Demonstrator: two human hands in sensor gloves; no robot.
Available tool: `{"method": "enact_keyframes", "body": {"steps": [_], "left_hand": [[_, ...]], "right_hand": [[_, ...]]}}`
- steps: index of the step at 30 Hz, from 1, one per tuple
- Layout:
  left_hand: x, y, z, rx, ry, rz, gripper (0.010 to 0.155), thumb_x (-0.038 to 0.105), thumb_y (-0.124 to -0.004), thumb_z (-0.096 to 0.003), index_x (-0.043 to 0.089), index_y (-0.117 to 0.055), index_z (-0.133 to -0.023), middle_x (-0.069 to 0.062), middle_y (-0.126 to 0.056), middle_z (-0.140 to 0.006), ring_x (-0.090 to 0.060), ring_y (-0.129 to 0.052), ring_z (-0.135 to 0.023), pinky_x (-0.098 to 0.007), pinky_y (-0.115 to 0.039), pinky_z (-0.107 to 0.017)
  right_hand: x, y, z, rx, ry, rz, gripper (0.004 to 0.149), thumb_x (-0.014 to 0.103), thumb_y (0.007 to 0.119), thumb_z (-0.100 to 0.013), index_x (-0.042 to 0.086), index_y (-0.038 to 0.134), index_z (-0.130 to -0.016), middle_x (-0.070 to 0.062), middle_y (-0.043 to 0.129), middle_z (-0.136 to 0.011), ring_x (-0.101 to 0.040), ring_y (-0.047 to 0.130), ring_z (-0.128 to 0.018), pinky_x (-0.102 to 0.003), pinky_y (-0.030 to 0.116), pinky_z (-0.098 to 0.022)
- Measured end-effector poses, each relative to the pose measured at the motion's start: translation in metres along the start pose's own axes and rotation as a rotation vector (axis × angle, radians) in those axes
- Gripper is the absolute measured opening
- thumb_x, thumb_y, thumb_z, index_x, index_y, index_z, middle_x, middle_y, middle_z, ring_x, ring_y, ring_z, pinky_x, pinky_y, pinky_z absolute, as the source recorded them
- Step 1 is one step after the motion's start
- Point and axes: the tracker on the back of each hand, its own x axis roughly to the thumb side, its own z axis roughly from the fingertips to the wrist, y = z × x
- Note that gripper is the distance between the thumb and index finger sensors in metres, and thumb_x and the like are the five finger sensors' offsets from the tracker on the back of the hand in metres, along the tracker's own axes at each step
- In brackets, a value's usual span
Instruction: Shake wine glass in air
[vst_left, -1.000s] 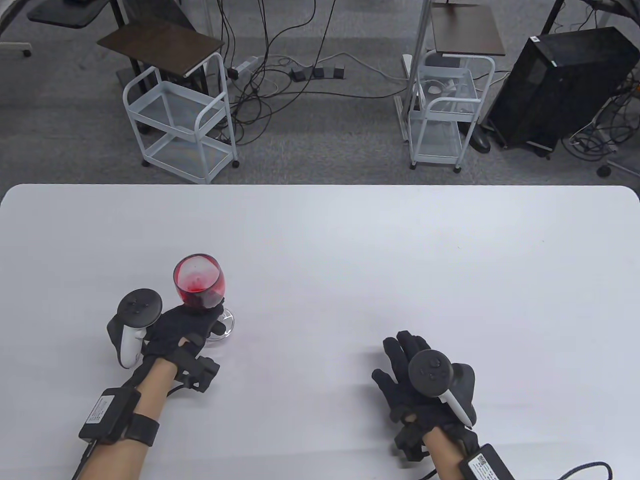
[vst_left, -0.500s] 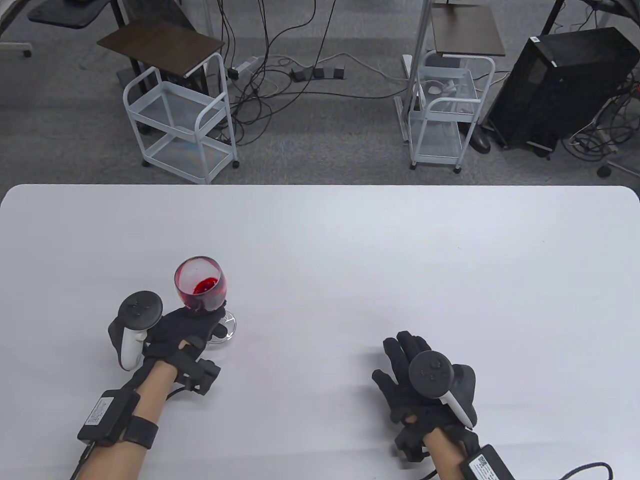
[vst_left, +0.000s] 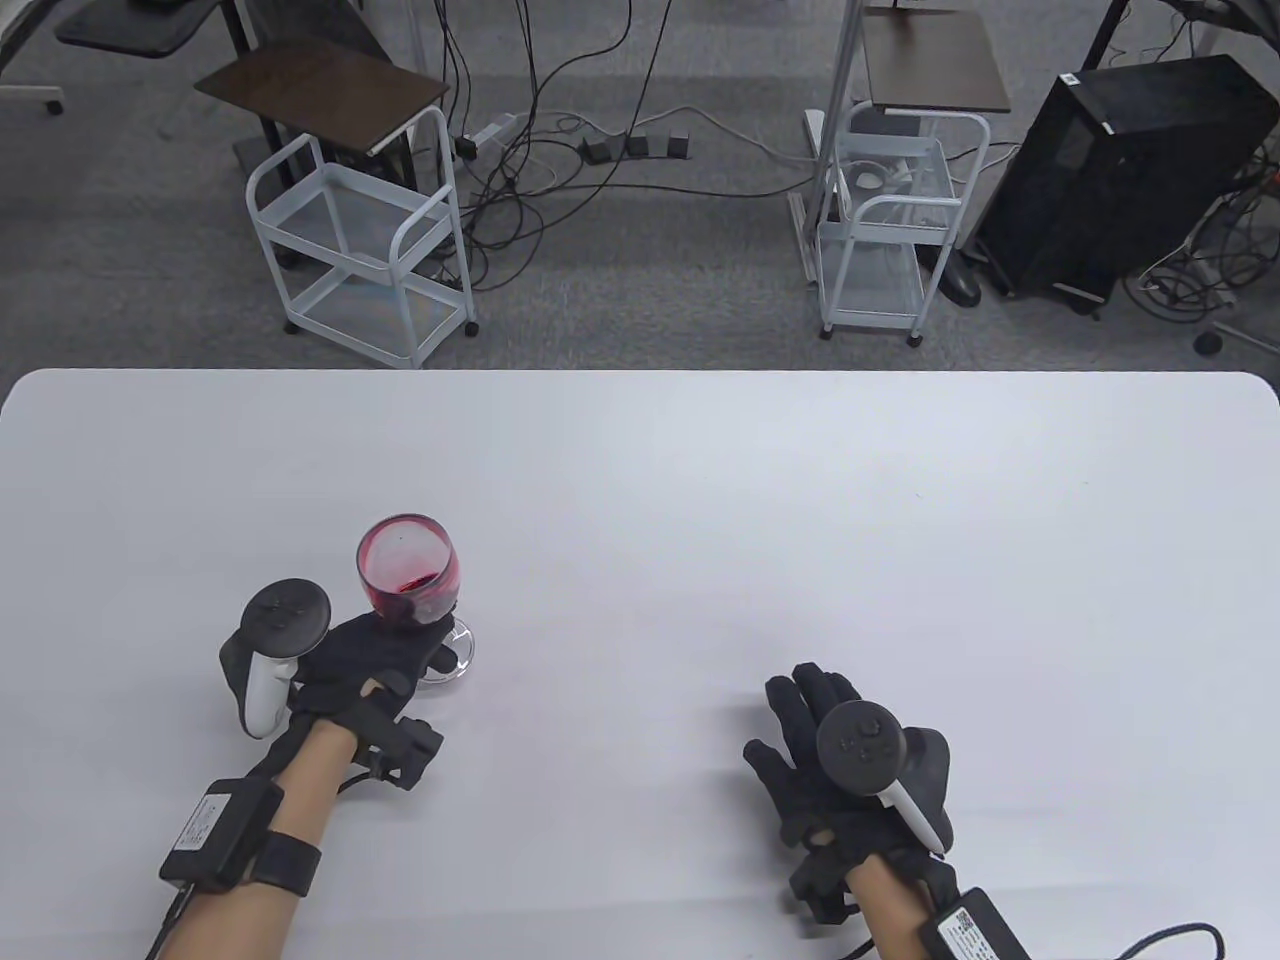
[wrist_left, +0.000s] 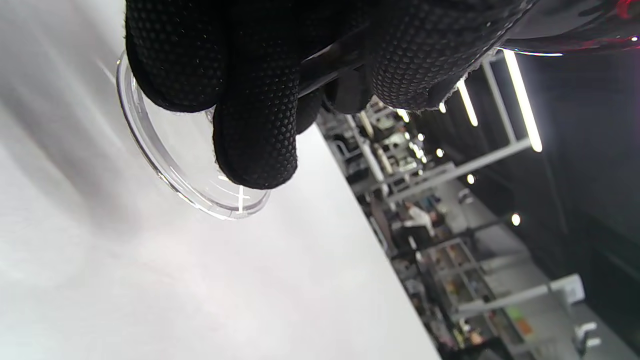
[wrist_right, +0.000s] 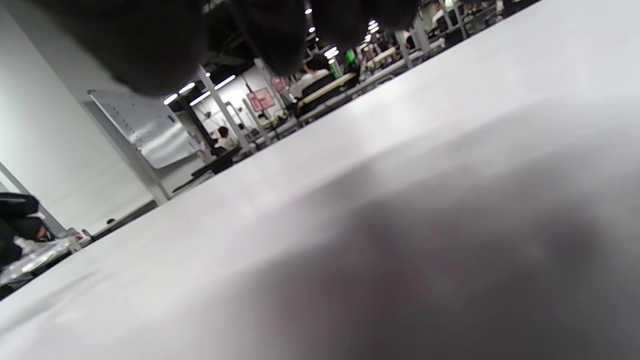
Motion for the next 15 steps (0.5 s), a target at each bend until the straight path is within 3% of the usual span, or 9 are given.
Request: {"method": "enact_keyframes", "body": {"steps": [8,15], "left_hand": [[0.004,-0.005,0.0,-0.014,-0.008,-0.021,0.046,0.042,-0.092,-0.0488,0.022,-0.09,-0.091,-0.012,-0.097,-0.091,-0.021,-0.122,-0.055,-0.042,-0.096,-0.049],[0.012,-0.041,0.002,-0.096,-0.041,0.017,0.046,0.042,-0.091,-0.049,0.023,-0.089,-0.091,-0.011,-0.097,-0.092,-0.02,-0.121,-0.056,-0.041,-0.096,-0.051]], "right_hand": [[0.0,0.0,0.0,-0.002,-0.002,-0.004,0.07,0.055,0.074,-0.042,0.026,0.054,-0.103,-0.005,0.04,-0.116,-0.037,0.034,-0.107,-0.063,0.035,-0.074],[-0.001,0.001,-0.001,0.002,0.0,-0.001,0.07,0.055,0.074,-0.042,0.026,0.054,-0.103,-0.005,0.04,-0.116,-0.037,0.034,-0.107,-0.063,0.035,-0.074]]}}
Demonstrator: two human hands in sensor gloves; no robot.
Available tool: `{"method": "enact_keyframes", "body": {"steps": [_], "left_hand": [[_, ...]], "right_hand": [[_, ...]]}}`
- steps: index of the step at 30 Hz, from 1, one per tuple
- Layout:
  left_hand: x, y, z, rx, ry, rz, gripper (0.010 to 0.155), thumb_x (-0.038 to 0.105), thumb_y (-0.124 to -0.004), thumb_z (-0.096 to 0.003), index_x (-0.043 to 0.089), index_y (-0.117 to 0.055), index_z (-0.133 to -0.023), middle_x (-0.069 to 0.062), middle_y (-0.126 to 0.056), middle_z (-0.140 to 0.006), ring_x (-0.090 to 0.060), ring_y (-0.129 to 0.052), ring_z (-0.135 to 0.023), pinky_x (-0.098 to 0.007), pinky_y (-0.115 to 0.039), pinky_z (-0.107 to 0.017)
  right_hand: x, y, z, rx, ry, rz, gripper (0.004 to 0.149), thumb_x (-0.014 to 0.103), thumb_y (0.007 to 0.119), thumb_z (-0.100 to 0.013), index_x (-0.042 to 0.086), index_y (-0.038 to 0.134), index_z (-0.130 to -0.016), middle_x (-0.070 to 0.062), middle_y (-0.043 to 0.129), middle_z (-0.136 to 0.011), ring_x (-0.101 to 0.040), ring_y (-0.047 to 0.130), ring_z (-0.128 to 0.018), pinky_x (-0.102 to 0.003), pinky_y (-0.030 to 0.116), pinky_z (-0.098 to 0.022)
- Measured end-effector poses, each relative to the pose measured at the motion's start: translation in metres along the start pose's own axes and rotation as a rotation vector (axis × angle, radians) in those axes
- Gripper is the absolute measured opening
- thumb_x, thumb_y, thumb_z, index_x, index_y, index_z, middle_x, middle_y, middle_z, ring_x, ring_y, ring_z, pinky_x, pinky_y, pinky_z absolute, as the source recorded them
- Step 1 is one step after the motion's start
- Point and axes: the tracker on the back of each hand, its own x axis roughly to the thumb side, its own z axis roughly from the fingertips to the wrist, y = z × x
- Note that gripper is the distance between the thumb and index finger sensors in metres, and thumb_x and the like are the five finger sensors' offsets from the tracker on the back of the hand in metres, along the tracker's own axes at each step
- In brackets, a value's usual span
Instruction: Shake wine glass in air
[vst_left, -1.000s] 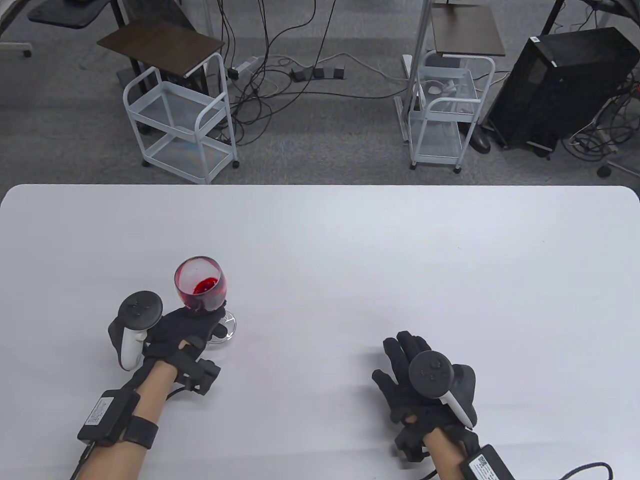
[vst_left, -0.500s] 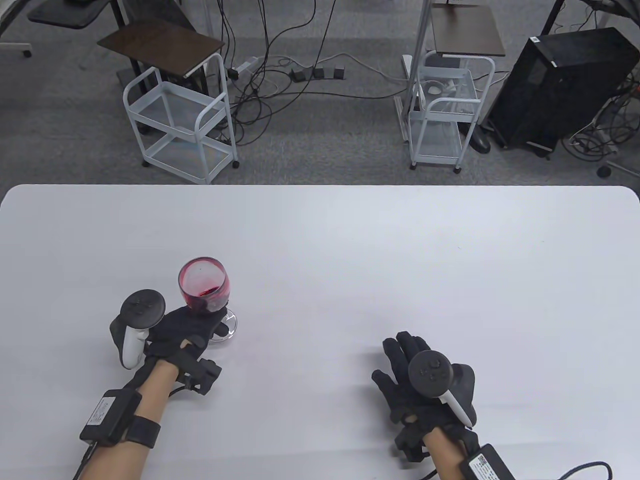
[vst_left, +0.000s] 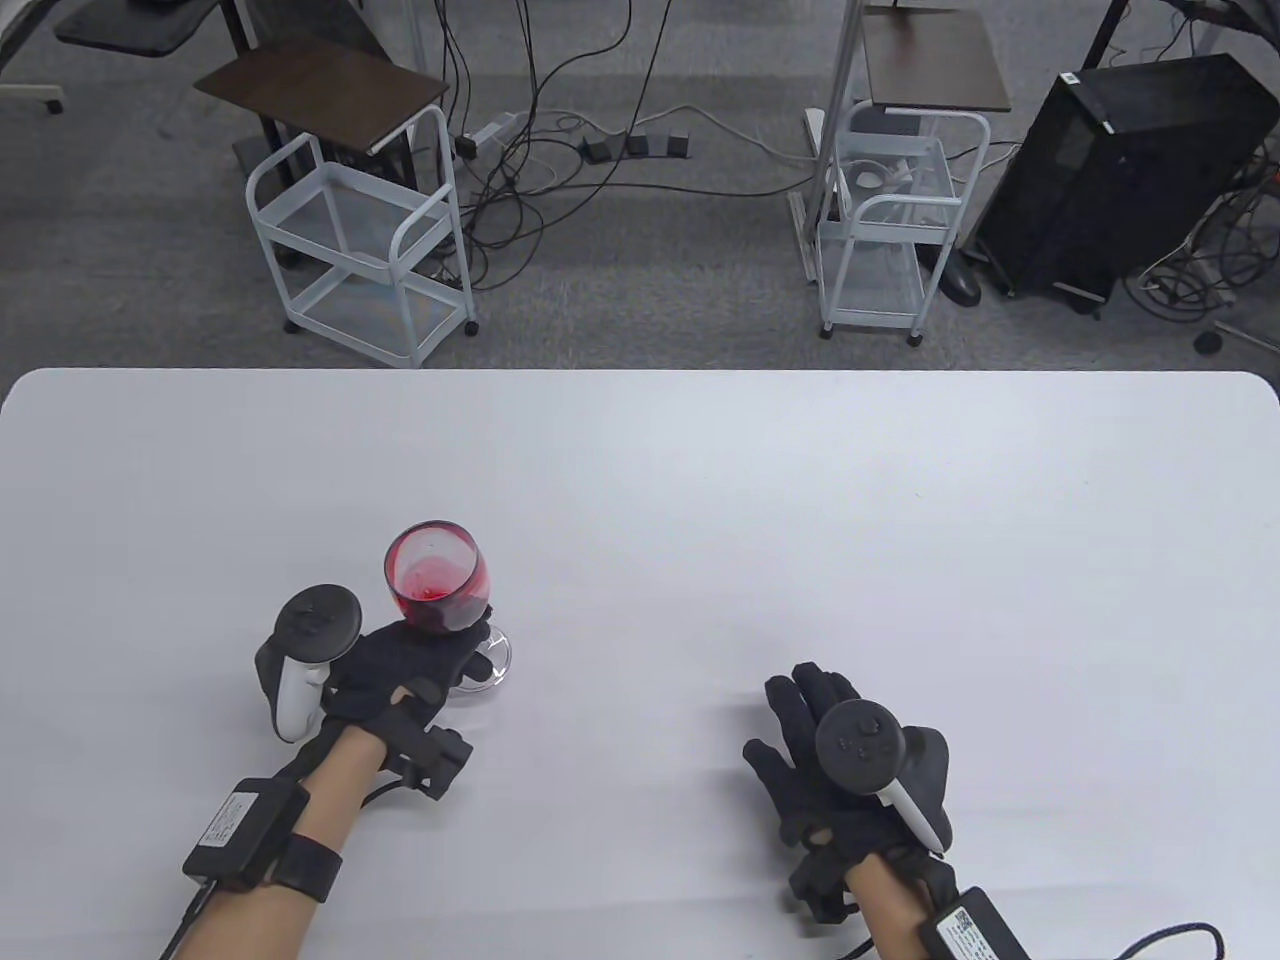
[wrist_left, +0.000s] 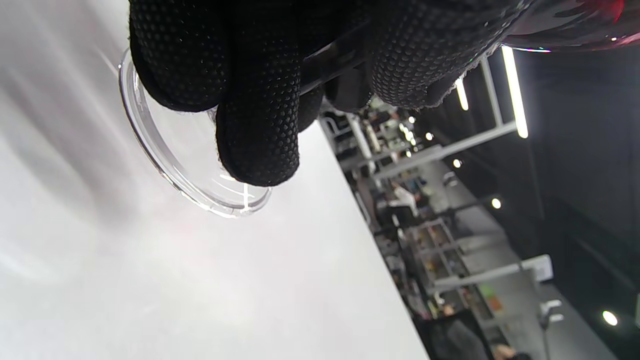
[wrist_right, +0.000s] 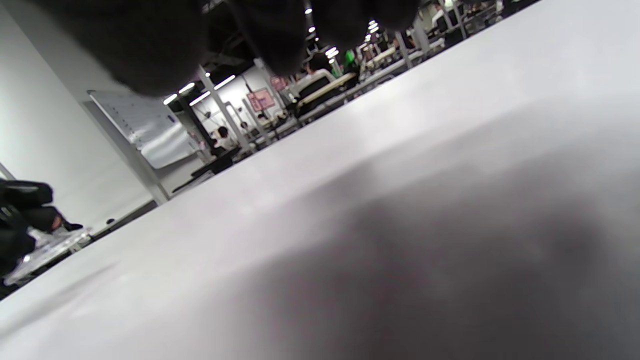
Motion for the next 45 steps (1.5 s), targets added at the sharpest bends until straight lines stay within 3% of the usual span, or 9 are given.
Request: {"method": "enact_keyframes", "body": {"steps": [9,16,35,37,39,42,45], "left_hand": [[0.005,-0.037,-0.009,-0.044,0.007,-0.067,0.046,0.042,-0.091,-0.0491,0.024,-0.089,-0.092,-0.01,-0.096,-0.093,-0.02,-0.12,-0.059,-0.041,-0.095,-0.053],[-0.002,-0.046,-0.015,-0.066,0.029,-0.086,0.046,0.042,-0.09,-0.0494,0.024,-0.088,-0.092,-0.01,-0.095,-0.094,-0.019,-0.119,-0.061,-0.041,-0.095,-0.054],[-0.01,-0.043,-0.017,-0.061,0.047,-0.066,0.047,0.043,-0.09,-0.0492,0.024,-0.088,-0.092,-0.011,-0.095,-0.094,-0.018,-0.119,-0.062,-0.04,-0.095,-0.055],[-0.009,-0.043,-0.016,-0.058,0.063,-0.059,0.049,0.041,-0.091,-0.0489,0.022,-0.087,-0.093,-0.025,-0.07,-0.121,-0.02,-0.119,-0.062,-0.042,-0.094,-0.055],[-0.008,-0.041,-0.011,-0.036,0.053,-0.117,0.057,0.042,-0.094,-0.0471,0.02,-0.081,-0.098,-0.022,-0.073,-0.115,-0.021,-0.117,-0.061,-0.043,-0.092,-0.056],[-0.005,-0.03,0.002,-0.039,0.064,-0.237,0.072,0.048,-0.096,-0.0446,0.019,-0.069,-0.105,-0.021,-0.062,-0.122,-0.024,-0.112,-0.066,-0.045,-0.087,-0.059],[-0.004,-0.011,0.018,-0.031,0.09,-0.387,0.075,0.052,-0.094,-0.045,0.023,-0.064,-0.108,-0.016,-0.055,-0.126,-0.027,-0.103,-0.079,-0.048,-0.079,-0.066]], "right_hand": [[-0.001,-0.002,0.0,0.002,-0.003,-0.008,0.07,0.055,0.074,-0.042,0.026,0.054,-0.103,-0.005,0.04,-0.116,-0.037,0.034,-0.107,-0.063,0.035,-0.074],[-0.002,-0.003,0.0,0.006,-0.004,-0.014,0.07,0.055,0.074,-0.042,0.025,0.054,-0.103,-0.005,0.04,-0.116,-0.037,0.034,-0.107,-0.063,0.035,-0.074],[-0.001,-0.003,0.0,0.012,0.001,-0.012,0.07,0.055,0.074,-0.042,0.026,0.054,-0.103,-0.005,0.04,-0.116,-0.037,0.034,-0.107,-0.063,0.035,-0.074],[-0.001,-0.003,0.0,0.012,0.002,-0.012,0.07,0.055,0.074,-0.042,0.025,0.054,-0.103,-0.005,0.04,-0.116,-0.037,0.034,-0.107,-0.063,0.035,-0.074],[0.0,-0.003,0.0,0.011,0.001,-0.013,0.07,0.055,0.074,-0.042,0.025,0.054,-0.103,-0.005,0.04,-0.116,-0.037,0.034,-0.107,-0.063,0.035,-0.074],[-0.001,-0.003,0.0,0.011,0.001,-0.016,0.07,0.055,0.074,-0.042,0.025,0.054,-0.103,-0.005,0.04,-0.116,-0.037,0.034,-0.107,-0.063,0.035,-0.074],[0.0,-0.003,0.0,0.011,-0.001,-0.015,0.07,0.055,0.074,-0.042,0.025,0.054,-0.103,-0.005,0.04,-0.116,-0.037,0.034,-0.107,-0.063,0.035,-0.074]]}}
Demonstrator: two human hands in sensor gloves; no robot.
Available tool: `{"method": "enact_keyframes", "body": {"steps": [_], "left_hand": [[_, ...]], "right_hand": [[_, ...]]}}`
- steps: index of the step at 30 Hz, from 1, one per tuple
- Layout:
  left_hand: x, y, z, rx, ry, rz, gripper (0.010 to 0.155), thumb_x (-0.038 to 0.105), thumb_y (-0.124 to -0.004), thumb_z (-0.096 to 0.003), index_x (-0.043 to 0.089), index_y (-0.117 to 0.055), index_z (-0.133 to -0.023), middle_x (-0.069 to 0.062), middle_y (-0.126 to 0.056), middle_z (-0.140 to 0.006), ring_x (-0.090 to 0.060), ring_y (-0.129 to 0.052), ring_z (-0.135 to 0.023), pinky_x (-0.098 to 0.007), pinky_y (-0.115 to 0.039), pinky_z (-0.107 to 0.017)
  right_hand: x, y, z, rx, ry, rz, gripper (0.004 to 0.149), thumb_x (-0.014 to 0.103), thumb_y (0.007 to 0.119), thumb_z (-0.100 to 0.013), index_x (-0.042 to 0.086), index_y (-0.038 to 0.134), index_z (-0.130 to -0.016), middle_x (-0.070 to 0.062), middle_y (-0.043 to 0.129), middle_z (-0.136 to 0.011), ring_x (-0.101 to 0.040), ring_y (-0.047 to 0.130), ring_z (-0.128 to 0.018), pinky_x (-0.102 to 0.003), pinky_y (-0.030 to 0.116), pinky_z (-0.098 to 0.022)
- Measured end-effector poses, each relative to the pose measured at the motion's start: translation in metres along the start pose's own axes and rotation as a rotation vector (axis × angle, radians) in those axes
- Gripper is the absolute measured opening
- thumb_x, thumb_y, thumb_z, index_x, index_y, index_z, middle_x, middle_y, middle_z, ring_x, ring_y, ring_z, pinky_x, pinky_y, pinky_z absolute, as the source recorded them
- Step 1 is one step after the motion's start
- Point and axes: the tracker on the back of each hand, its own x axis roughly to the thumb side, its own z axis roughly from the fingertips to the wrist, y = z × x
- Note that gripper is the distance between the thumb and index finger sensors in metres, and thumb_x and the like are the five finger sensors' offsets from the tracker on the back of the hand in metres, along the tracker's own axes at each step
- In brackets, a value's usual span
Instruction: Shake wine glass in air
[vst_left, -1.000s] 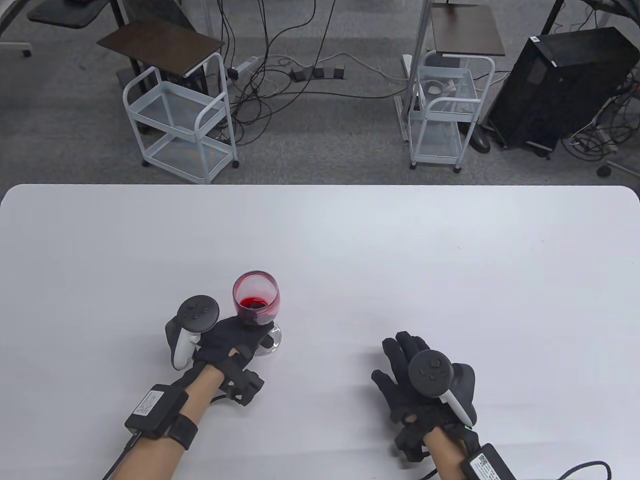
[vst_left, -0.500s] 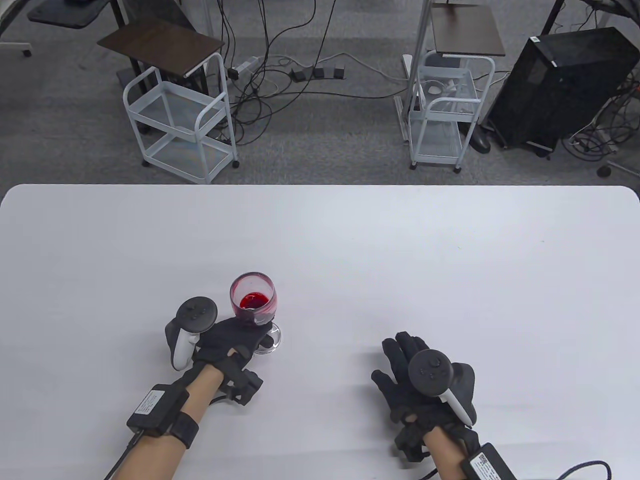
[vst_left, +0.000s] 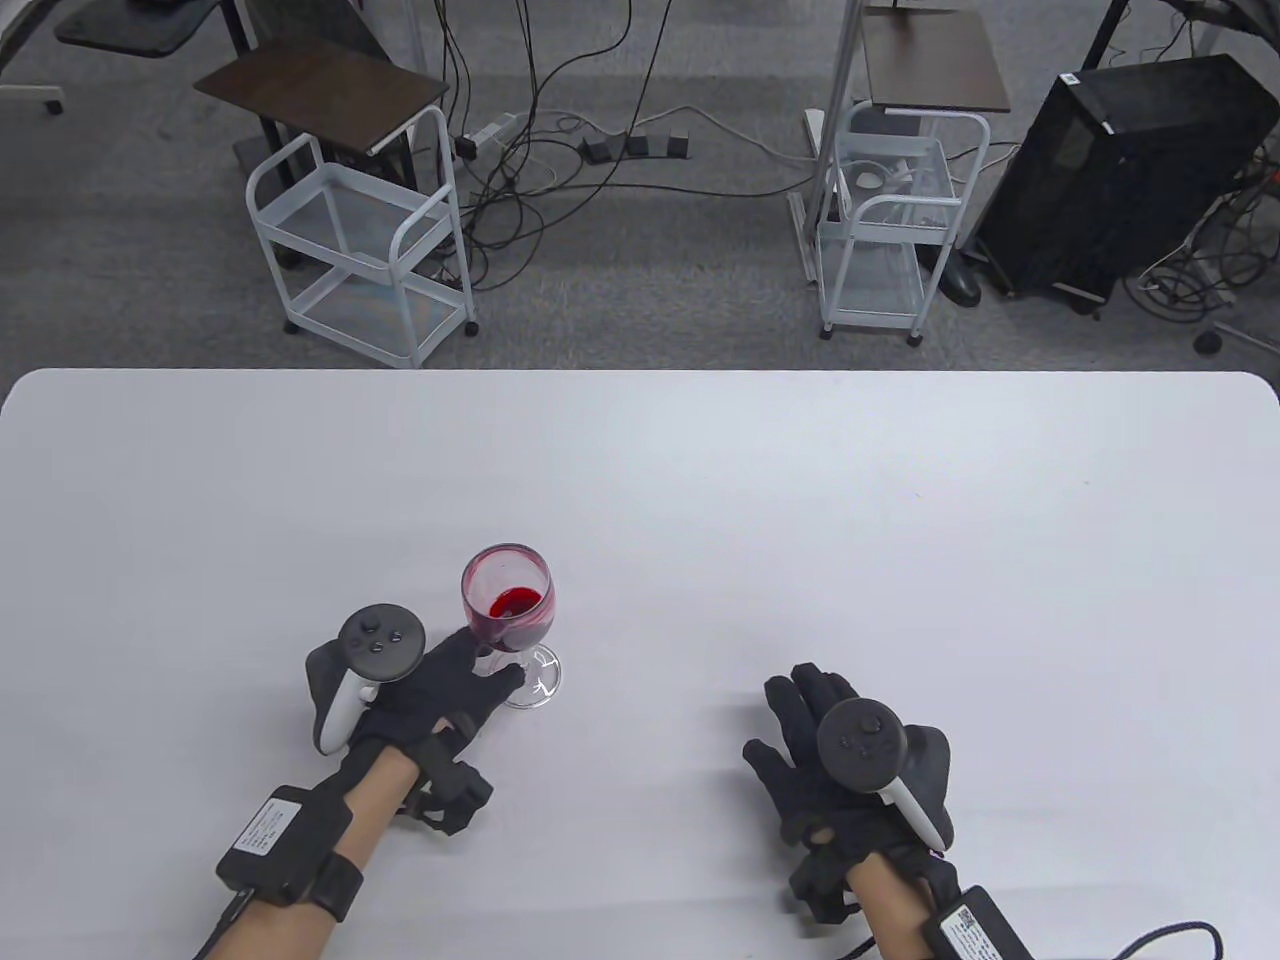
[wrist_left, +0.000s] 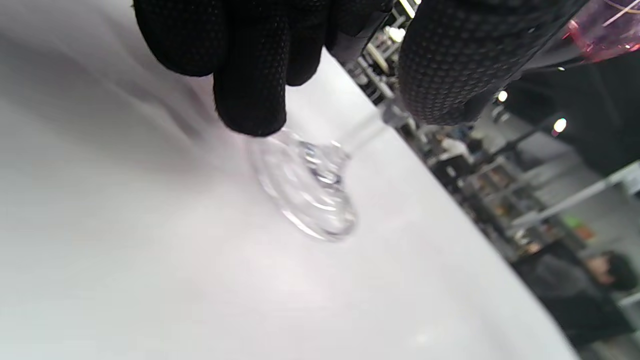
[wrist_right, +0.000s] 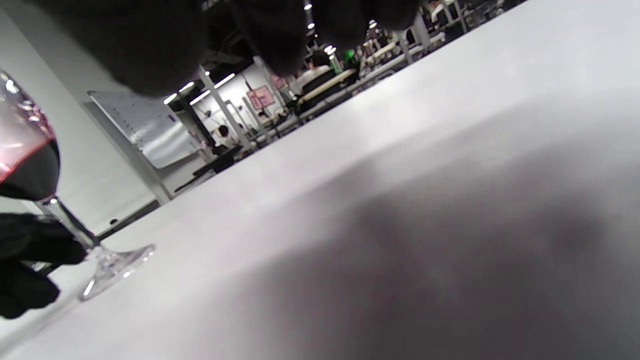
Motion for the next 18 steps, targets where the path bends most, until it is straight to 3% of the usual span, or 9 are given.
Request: {"method": "enact_keyframes", "body": {"steps": [4,7,12,15,18], "left_hand": [[-0.017,0.028,0.028,0.075,0.013,-0.27,0.077,0.059,-0.087,-0.0465,0.027,-0.059,-0.11,-0.008,-0.042,-0.131,-0.032,-0.076,-0.108,-0.059,-0.055,-0.08],[-0.032,0.046,0.049,0.14,0.017,-0.42,0.078,0.063,-0.082,-0.0467,0.029,-0.056,-0.112,-0.005,-0.035,-0.132,-0.03,-0.061,-0.117,-0.061,-0.043,-0.082],[-0.056,0.06,0.072,0.146,0.066,-0.538,0.082,0.069,-0.075,-0.0471,0.034,-0.045,-0.115,0.002,-0.03,-0.128,-0.027,-0.033,-0.124,-0.061,-0.022,-0.082],[-0.065,0.06,0.081,0.212,0.044,-0.647,0.083,0.072,-0.073,-0.0464,0.036,-0.042,-0.115,0.005,-0.028,-0.127,-0.025,-0.026,-0.124,-0.06,-0.019,-0.082],[-0.07,0.058,0.081,0.184,0.064,-0.653,0.085,0.073,-0.071,-0.0457,0.037,-0.038,-0.116,0.005,-0.024,-0.126,-0.024,-0.02,-0.124,-0.059,-0.015,-0.081]], "right_hand": [[0.0,0.0,0.0,-0.003,-0.002,0.003,0.07,0.055,0.074,-0.042,0.026,0.054,-0.103,-0.005,0.04,-0.116,-0.037,0.034,-0.107,-0.063,0.035,-0.074],[0.0,0.0,0.0,-0.008,0.002,0.004,0.07,0.055,0.074,-0.042,0.026,0.054,-0.103,-0.005,0.04,-0.116,-0.037,0.034,-0.107,-0.063,0.035,-0.074],[0.0,-0.001,0.001,-0.02,0.01,0.005,0.07,0.055,0.074,-0.042,0.025,0.054,-0.103,-0.005,0.04,-0.116,-0.037,0.034,-0.107,-0.063,0.035,-0.074],[-0.001,-0.001,0.001,-0.028,0.013,0.001,0.07,0.055,0.074,-0.042,0.026,0.054,-0.103,-0.005,0.04,-0.116,-0.037,0.034,-0.107,-0.063,0.035,-0.074],[-0.002,-0.001,0.001,-0.025,0.022,0.001,0.07,0.055,0.074,-0.042,0.026,0.054,-0.103,-0.005,0.04,-0.116,-0.037,0.034,-0.107,-0.063,0.035,-0.074]]}}
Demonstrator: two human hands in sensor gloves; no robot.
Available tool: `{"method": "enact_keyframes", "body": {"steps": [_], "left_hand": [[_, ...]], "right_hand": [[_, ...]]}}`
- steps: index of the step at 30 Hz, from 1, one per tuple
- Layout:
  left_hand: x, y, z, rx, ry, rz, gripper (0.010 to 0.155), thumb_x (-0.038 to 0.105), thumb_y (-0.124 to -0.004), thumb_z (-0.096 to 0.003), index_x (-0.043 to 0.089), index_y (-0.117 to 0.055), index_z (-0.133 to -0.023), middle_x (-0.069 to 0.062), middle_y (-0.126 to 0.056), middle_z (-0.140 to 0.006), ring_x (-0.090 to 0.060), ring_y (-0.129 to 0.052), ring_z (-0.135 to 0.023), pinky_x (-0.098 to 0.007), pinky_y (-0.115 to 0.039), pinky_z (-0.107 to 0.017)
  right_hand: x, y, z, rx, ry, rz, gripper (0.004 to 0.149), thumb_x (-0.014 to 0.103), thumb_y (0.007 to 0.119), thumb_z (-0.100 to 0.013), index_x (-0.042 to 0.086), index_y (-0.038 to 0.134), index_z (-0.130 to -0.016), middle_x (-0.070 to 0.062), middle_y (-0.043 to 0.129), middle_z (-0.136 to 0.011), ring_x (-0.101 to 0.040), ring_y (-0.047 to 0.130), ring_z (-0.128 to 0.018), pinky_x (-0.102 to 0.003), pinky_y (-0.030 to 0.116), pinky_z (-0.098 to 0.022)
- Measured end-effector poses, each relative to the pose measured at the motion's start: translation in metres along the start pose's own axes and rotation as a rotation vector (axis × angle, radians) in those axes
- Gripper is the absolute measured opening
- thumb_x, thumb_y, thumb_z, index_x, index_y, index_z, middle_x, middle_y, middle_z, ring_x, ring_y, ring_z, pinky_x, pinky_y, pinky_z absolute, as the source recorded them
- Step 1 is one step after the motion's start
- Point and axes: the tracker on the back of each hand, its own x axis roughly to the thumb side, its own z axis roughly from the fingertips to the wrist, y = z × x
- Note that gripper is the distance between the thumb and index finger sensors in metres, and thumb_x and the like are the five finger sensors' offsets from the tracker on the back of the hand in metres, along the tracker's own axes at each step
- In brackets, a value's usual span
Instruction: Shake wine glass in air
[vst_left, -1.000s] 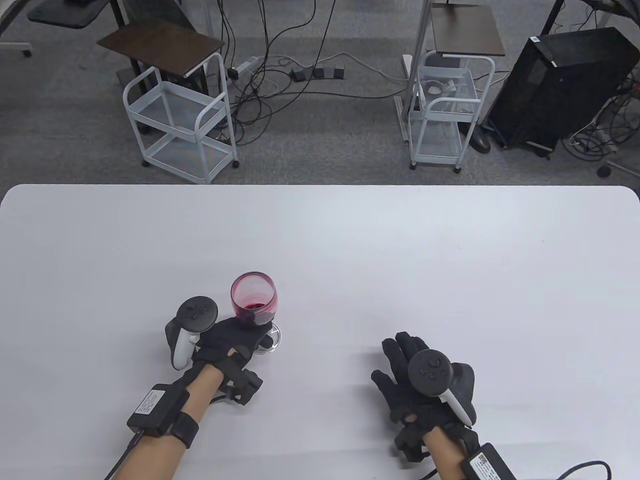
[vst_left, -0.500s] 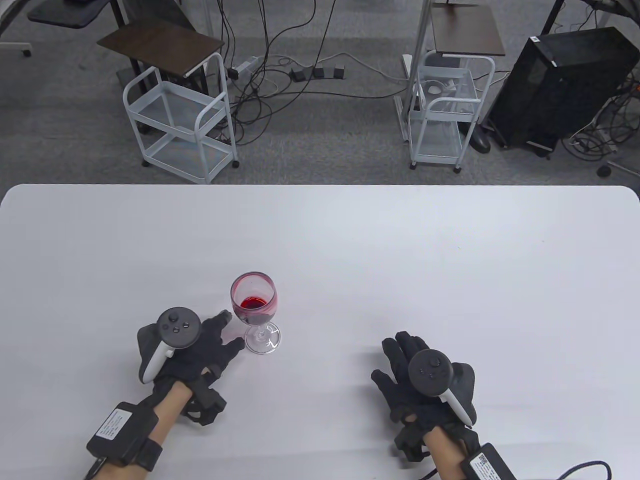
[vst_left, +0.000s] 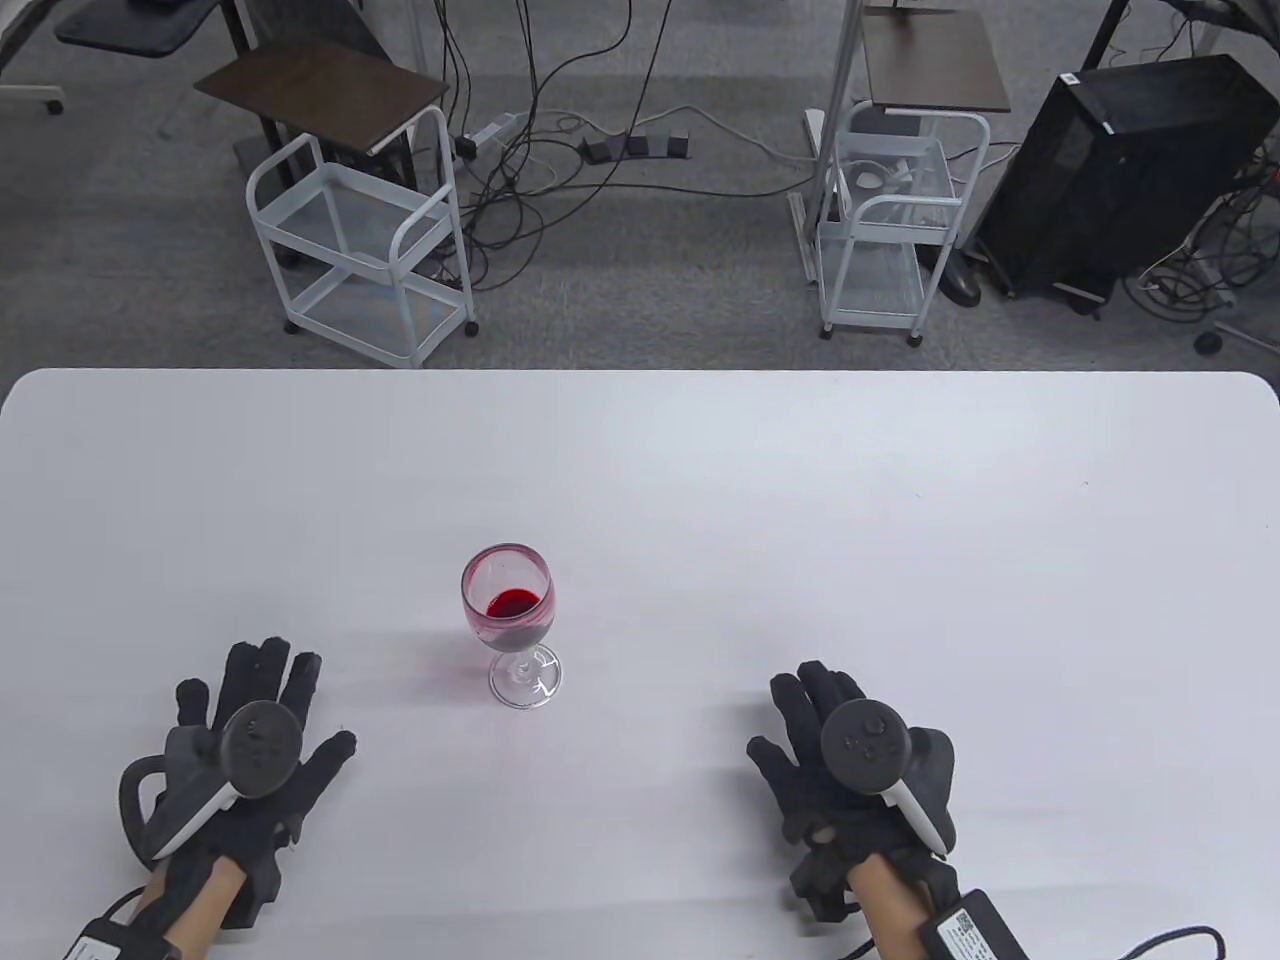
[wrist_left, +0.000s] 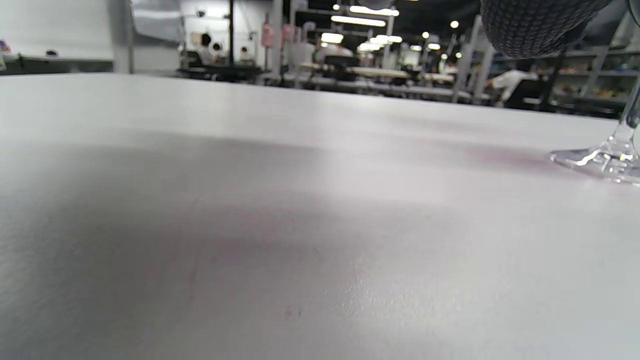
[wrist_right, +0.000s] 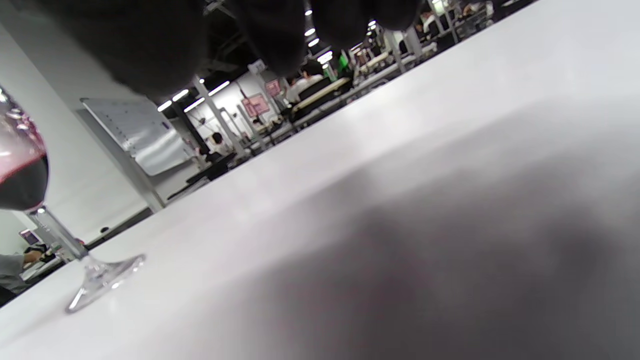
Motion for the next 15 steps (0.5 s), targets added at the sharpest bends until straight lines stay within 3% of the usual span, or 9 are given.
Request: {"method": "enact_keyframes", "body": {"steps": [15], "left_hand": [[-0.0033,-0.005,-0.0019,-0.006,0.027,-0.026,0.087,0.074,-0.07,-0.0447,0.037,-0.035,-0.115,0.005,-0.019,-0.126,-0.024,-0.015,-0.123,-0.059,-0.011,-0.08]], "right_hand": [[-0.0026,-0.002,0.0015,-0.016,0.016,-0.005,0.07,0.055,0.074,-0.042,0.026,0.054,-0.103,-0.005,0.04,-0.116,-0.037,0.034,-0.107,-0.063,0.035,-0.074]]}}
